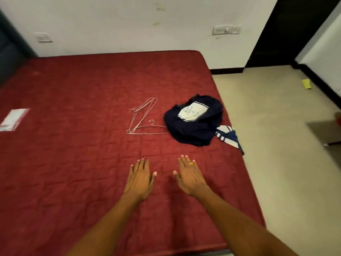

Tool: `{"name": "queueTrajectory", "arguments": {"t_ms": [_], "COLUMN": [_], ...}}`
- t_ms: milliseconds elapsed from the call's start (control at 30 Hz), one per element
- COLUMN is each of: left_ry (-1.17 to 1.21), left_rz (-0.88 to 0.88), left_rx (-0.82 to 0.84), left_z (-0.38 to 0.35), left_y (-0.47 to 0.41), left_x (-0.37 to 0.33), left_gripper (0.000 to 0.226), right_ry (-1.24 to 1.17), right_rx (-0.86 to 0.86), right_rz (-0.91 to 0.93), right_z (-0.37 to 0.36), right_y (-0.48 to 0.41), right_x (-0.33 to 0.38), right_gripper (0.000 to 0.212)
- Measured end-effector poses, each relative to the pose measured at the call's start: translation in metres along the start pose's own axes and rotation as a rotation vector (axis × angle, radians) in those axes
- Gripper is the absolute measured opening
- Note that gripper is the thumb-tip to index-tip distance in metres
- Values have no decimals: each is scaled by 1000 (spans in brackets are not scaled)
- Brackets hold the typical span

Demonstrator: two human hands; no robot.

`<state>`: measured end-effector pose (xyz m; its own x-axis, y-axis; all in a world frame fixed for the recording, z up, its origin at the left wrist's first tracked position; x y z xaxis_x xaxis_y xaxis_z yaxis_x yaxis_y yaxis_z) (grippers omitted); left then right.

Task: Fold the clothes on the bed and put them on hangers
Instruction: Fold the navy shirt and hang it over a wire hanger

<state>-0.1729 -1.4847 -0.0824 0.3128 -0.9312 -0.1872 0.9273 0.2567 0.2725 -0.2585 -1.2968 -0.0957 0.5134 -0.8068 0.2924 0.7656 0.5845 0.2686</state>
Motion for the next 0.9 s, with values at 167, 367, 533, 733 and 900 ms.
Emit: {"name": "queueTrajectory", "arguments": {"t_ms": [167,367,533,733,900], "left_ry": [11,59,145,143,124], "left_rz": [-136,-164,-139,-1,11], "left_rx": [80,215,326,682,714], "left_z": [-11,-54,-127,-247,-302], "left_y": [-54,-131,-218,-300,-293], "left_x": [-83,-121,-135,-116,-107], "left_gripper": [74,64,63,74,98], "right_ry": [-30,-73,-126,-657,-972], "right_rx": [-8,56,98,-155,-116], "right_rz": [-127,-230,-319,-757,-972], "right_z": [20,3,-33,-89,-155], "right_y": [-15,-39,-102,-220,-290], "right_x": [-85,-141,-196,-278,-335], "right_gripper": [63,61,45,50,67]}}
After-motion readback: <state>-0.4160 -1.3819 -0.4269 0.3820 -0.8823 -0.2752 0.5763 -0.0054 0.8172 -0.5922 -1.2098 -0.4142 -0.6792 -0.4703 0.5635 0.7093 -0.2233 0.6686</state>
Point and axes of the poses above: each hand's wrist, its own y-axis away from the middle knuckle, its own z-axis out of the back of the hand, x = y × z, the point moved 4 cm from there along -y, towards the middle knuckle, and after that the axes turned 1 degree about -x, right-handed, at the moved point
